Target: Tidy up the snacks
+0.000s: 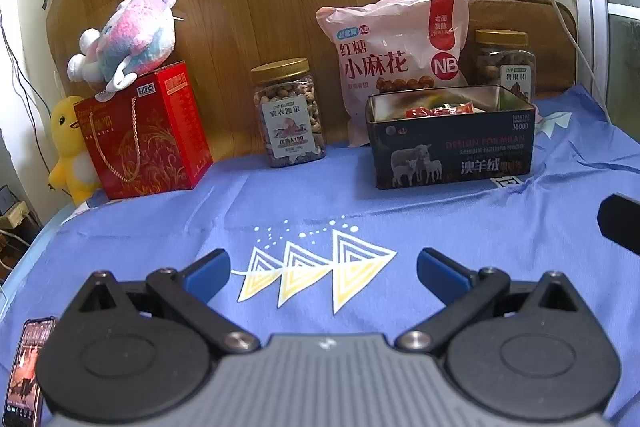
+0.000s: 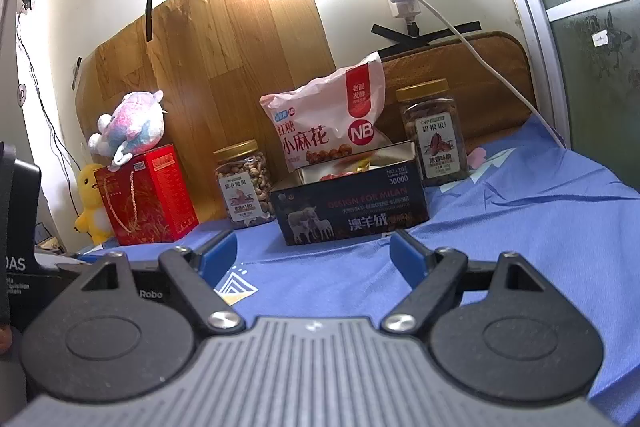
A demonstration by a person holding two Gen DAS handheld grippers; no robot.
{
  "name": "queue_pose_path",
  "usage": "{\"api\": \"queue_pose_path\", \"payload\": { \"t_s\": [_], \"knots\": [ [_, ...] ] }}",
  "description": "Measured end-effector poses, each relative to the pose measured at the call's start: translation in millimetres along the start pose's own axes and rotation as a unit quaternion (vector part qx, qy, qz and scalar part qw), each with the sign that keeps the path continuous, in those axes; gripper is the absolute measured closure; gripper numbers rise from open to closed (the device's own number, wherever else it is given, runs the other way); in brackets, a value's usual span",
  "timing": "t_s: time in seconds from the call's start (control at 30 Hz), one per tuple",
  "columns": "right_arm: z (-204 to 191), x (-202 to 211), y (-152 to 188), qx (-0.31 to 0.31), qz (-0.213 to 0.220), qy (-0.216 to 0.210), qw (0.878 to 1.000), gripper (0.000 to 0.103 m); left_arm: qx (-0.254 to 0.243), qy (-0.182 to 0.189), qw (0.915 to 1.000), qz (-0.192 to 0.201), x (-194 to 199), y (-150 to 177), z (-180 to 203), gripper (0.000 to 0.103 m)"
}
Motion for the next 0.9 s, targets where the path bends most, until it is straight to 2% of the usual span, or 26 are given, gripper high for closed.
{"api": "queue_pose_path", "payload": {
  "t_s": [0.9],
  "knots": [
    [2.1, 0.2, 1.9, -0.006, -0.003, 0.003, 1.0, 0.017, -0.017, 0.009, 0.9995, -0.026, -6.8, 10.0, 7.3, 0.0]
  ]
}}
Point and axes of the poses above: each gripper's, at about its wrist camera, not at the fingertips, and x roughly against the way its jaws point, z to its right, y to its underside, the point moved 7 cm from there along -x, roughly the way its jaws point, and after that the axes turned 11 degrees about -y, right-handed, at the moved point
